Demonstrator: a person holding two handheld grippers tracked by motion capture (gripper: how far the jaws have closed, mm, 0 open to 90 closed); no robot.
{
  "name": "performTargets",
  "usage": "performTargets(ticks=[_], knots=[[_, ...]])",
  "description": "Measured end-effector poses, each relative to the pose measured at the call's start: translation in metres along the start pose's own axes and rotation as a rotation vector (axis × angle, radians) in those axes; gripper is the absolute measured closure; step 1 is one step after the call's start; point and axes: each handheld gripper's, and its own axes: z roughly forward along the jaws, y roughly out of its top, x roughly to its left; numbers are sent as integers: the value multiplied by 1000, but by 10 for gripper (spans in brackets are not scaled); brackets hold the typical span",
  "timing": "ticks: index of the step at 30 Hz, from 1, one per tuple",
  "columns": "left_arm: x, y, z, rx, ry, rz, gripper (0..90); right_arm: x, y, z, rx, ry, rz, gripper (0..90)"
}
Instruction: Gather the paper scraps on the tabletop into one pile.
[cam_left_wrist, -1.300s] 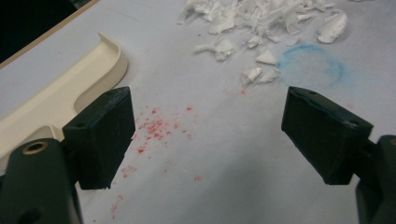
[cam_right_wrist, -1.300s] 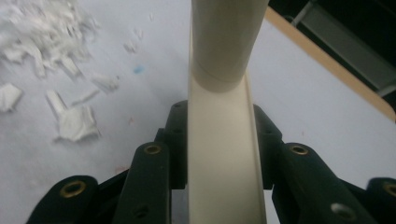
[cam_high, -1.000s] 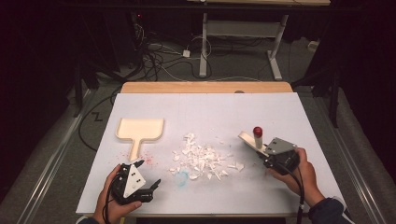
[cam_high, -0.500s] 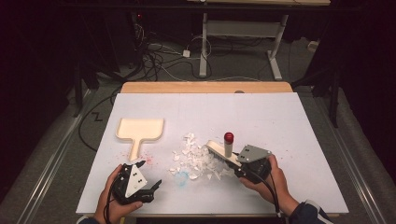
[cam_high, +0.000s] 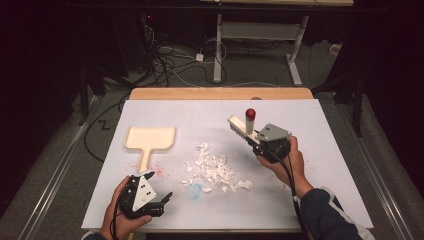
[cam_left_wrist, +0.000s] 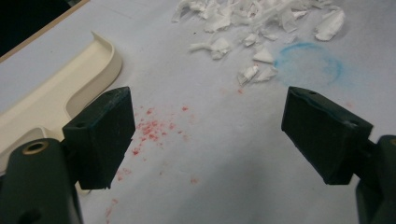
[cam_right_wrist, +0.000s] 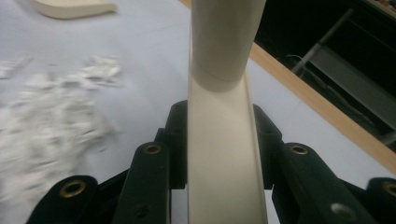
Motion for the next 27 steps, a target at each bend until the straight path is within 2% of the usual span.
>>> performTargets(ticks=[3, 4, 5, 6, 7, 9, 11, 12, 13, 14, 15, 17, 18, 19, 20, 21, 22, 24, 25, 27], knots=[[1, -1, 0, 0, -2, -4, 167, -8, 2, 29, 33, -34, -26, 682], [1, -1, 0, -2, -1, -5, 167, -9, 3, 47, 59, -53, -40, 682], [1, -1, 0, -2, -2, -7, 167, -9, 3, 47, 59, -53, -40, 682], [2, -1, -1, -2, -2, -9, 167, -8, 4, 54, 67, -58, -54, 682], [2, -2, -1, -2, -3, -10, 167, -6, 6, 67, 67, -35, -76, 682], [2, -2, -1, 0, -5, -10, 167, 0, 9, 78, 69, -29, -92, 682], [2, -2, -1, 1, -9, -12, 167, 3, 11, 83, 68, -13, -92, 682], [2, -3, -1, 4, -10, -12, 167, 12, 15, 89, 66, 11, -112, 682], [2, -3, -1, 5, -10, -12, 167, 12, 15, 89, 66, 11, -112, 682], [2, -4, -1, 5, -12, -14, 167, 22, 19, 92, 61, 56, -146, 681], [2, -4, -1, 3, -10, -19, 167, 27, 20, 92, 58, 74, -163, 680], [2, -4, -2, 7, -9, -15, 167, 35, 22, 91, 36, 119, -169, 680], [2, -4, -2, 7, -9, -15, 167, 35, 22, 91, 36, 119, -169, 680], [2, -4, -2, 3, -7, -20, 167, 42, 23, 87, 12, 168, -187, 679], [2, -4, -2, 3, -7, -20, 167, 42, 23, 87, 12, 168, -187, 679], [2, -4, -2, 4, -7, -21, 167, 47, 24, 82, -21, 237, -206, 679], [2, -4, -1, 4, -7, -20, 167, 50, 24, 80, -39, 275, -221, 680], [1, -3, -1, 7, -6, -17, 167, 57, 23, 73, -63, 332, -266, 680], [1, -3, -1, 7, -6, -17, 167, 57, 23, 73, -63, 332, -266, 680], [1, -3, -1, 9, -7, -15, 167, 64, 21, 65, -76, 390, -294, 679]])
